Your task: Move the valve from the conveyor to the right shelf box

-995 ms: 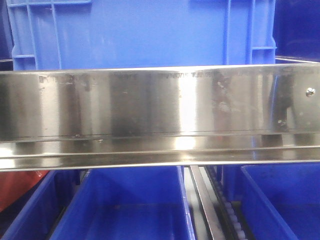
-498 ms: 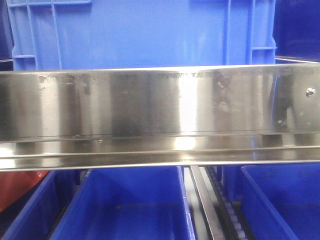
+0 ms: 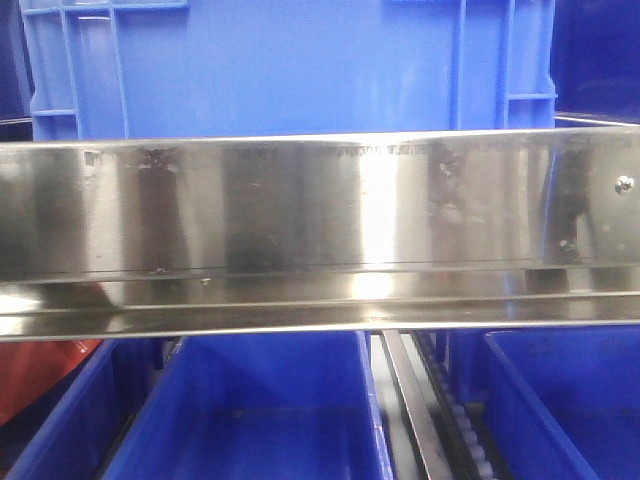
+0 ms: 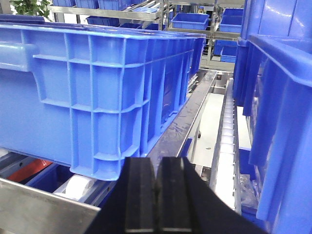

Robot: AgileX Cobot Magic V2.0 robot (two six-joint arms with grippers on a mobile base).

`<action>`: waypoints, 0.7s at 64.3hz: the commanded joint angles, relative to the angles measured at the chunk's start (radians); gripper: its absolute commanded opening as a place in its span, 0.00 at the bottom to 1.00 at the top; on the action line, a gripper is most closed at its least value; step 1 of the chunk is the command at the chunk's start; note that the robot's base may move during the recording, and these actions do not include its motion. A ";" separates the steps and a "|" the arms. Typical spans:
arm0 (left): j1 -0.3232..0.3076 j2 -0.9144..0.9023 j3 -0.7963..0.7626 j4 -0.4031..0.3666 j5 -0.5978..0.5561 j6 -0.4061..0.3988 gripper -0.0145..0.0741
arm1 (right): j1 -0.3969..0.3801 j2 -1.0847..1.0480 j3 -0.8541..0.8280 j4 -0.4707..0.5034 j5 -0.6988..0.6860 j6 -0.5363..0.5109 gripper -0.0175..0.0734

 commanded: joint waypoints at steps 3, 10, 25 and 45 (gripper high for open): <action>0.051 -0.048 0.065 -0.021 -0.017 -0.003 0.04 | -0.003 -0.005 0.005 -0.006 -0.024 0.001 0.01; 0.058 -0.048 0.126 -0.021 -0.047 -0.003 0.04 | -0.003 -0.005 0.005 -0.006 -0.024 0.001 0.01; 0.058 -0.048 0.161 -0.027 -0.120 -0.003 0.04 | -0.003 -0.005 0.005 -0.006 -0.024 0.001 0.01; 0.058 -0.048 0.161 -0.027 -0.120 -0.003 0.04 | -0.003 -0.005 0.005 -0.006 -0.024 0.001 0.01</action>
